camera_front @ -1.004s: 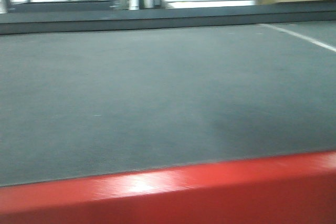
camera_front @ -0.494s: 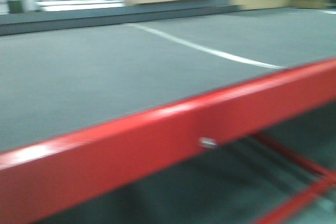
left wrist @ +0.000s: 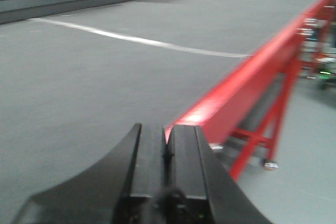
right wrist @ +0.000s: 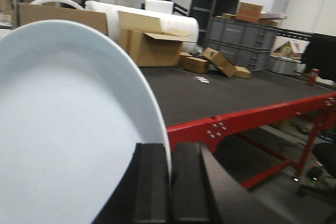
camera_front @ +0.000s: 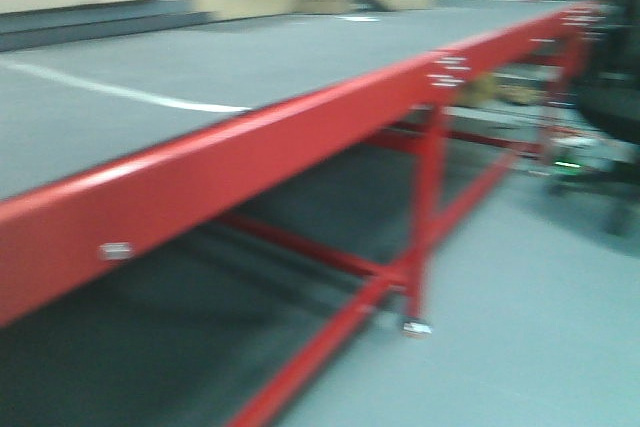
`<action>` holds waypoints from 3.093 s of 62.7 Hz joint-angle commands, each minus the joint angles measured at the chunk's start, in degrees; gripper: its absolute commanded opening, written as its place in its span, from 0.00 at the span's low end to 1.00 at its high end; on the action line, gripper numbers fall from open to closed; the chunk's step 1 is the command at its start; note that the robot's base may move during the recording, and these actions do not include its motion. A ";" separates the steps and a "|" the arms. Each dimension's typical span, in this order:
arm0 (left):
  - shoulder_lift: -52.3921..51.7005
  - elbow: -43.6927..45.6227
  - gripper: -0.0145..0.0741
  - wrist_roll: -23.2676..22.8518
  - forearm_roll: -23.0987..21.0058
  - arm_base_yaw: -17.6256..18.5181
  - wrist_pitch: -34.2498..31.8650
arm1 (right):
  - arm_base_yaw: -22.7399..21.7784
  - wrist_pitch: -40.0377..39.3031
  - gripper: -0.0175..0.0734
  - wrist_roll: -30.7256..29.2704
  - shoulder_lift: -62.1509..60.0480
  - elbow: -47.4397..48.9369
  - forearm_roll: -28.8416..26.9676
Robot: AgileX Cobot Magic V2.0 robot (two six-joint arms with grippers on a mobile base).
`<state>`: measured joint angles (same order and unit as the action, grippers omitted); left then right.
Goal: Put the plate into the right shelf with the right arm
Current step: 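Drive the base away from the table holding the plate in the right gripper, then drive the base up to the steel shelf rack with blue bins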
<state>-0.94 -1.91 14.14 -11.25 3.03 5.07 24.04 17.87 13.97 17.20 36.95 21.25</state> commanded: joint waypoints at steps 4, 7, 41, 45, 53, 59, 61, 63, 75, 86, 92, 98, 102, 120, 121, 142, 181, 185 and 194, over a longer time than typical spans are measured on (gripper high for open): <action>-0.49 -0.47 0.11 -0.14 -0.22 0.31 -4.73 | -0.23 -5.02 0.25 -0.43 0.44 1.61 1.02; -0.49 -0.47 0.11 -0.14 -0.22 0.31 -4.73 | -0.23 -5.02 0.25 -0.43 0.44 1.61 1.02; -0.49 -0.47 0.11 -0.14 -0.22 0.31 -4.73 | -0.23 -5.06 0.25 -0.43 0.44 1.61 1.02; -0.49 -0.47 0.11 -0.14 -0.22 0.31 -4.73 | -0.23 -5.01 0.25 -0.43 0.44 1.61 1.02; -0.49 -0.47 0.11 -0.14 -0.22 0.31 -4.73 | -0.23 -5.00 0.25 -0.43 0.44 1.61 1.02; -0.49 -0.47 0.11 -0.14 -0.22 0.31 -4.73 | -0.23 -5.00 0.25 -0.43 0.44 1.61 1.02; -0.49 -0.47 0.11 -0.14 -0.22 0.31 -4.73 | -0.23 -5.00 0.25 -0.43 0.44 1.61 1.02; -0.49 -0.47 0.11 -0.14 -0.22 0.31 -4.73 | -0.23 -5.00 0.25 -0.43 0.44 1.61 1.02; -0.49 -0.47 0.11 -0.14 -0.22 0.31 -4.73 | -0.23 -5.00 0.25 -0.43 0.44 1.61 1.02; -0.49 -0.47 0.11 -0.14 -0.22 0.31 -4.73 | -0.23 -5.00 0.25 -0.43 0.44 1.61 1.02; -0.49 -0.47 0.11 -0.14 -0.22 0.31 -4.73 | -0.23 -5.00 0.25 -0.43 0.44 1.61 1.02; -0.49 -0.47 0.11 -0.14 -0.22 0.31 -4.73 | -0.23 -5.02 0.25 -0.43 0.44 1.61 1.02; -0.49 -0.47 0.11 -0.14 -0.22 0.31 -4.73 | -0.23 -5.02 0.25 -0.43 0.44 1.61 1.02; -0.49 -0.47 0.11 -0.14 -0.22 0.31 -4.73 | -0.23 -5.02 0.25 -0.43 0.44 1.61 1.02; -0.49 -0.47 0.11 -0.14 -0.22 0.31 -4.73 | -0.23 -5.02 0.25 -0.43 0.44 1.61 1.02; -0.49 -0.47 0.11 -0.14 -0.22 0.31 -4.73 | -0.23 -5.02 0.25 -0.43 0.44 1.61 1.02; -0.49 -0.47 0.11 -0.14 -0.22 0.31 -4.73 | -0.23 -4.96 0.25 -0.43 0.44 1.61 1.02; -0.49 -0.47 0.11 -0.14 -0.22 0.31 -4.73 | -0.23 -4.96 0.25 -0.43 0.44 1.61 1.02; -0.49 -0.47 0.11 -0.14 -0.22 0.31 -4.73 | -0.23 -4.96 0.25 -0.43 0.44 1.61 1.02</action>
<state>-0.94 -1.91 14.14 -11.25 3.03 5.07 24.04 17.84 13.97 16.83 36.85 21.28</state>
